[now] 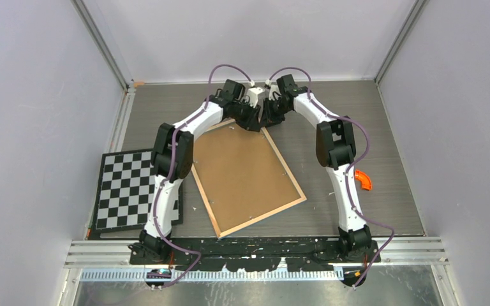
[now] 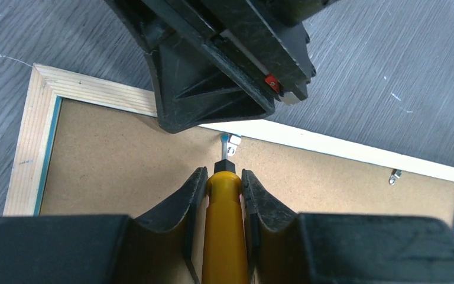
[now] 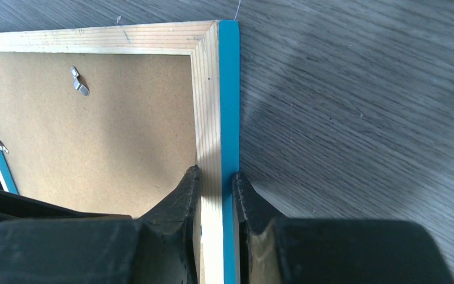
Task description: Take the photo out of the frame
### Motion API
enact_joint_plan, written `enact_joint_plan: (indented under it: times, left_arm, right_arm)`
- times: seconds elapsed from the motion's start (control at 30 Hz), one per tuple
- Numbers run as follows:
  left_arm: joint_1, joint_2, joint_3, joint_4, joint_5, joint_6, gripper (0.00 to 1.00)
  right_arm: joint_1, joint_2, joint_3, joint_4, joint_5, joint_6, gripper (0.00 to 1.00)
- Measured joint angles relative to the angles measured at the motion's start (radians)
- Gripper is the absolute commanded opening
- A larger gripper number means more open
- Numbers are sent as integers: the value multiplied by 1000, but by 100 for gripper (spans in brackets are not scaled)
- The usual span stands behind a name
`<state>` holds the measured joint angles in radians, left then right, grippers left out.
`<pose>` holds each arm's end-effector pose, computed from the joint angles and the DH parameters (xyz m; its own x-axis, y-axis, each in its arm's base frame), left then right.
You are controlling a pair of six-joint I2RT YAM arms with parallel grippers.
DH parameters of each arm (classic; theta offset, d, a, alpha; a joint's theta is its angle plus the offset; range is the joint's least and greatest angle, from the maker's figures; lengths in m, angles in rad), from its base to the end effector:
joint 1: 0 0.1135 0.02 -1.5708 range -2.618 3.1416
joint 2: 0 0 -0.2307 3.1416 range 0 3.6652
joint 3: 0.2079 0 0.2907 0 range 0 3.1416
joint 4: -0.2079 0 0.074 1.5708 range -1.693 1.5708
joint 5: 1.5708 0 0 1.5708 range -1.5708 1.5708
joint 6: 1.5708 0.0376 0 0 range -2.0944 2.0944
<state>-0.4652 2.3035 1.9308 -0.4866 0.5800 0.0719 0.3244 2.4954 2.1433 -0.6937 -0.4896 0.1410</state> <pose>0.4644 -0.2561 0.1574 -0.6252 0.3811 -0.6811 0.7419 0.5611 -0.3671 0.5115 0.1907 0.1179 -0.8830 -0.1661 -0.4390 -0.3844 0.7926 0.4733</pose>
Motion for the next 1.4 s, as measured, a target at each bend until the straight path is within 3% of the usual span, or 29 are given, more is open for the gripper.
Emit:
enact_joint_plan:
  times: [0.7, 1.4]
  left_arm:
    - [-66, -64, -50, -119, 21, 358, 0]
    - [-84, -116, -98, -79, -201, 264, 0]
  right_arm:
    - [0, 0, 2, -2, 0, 1, 0]
    - [-1, 0, 2, -2, 0, 1, 1]
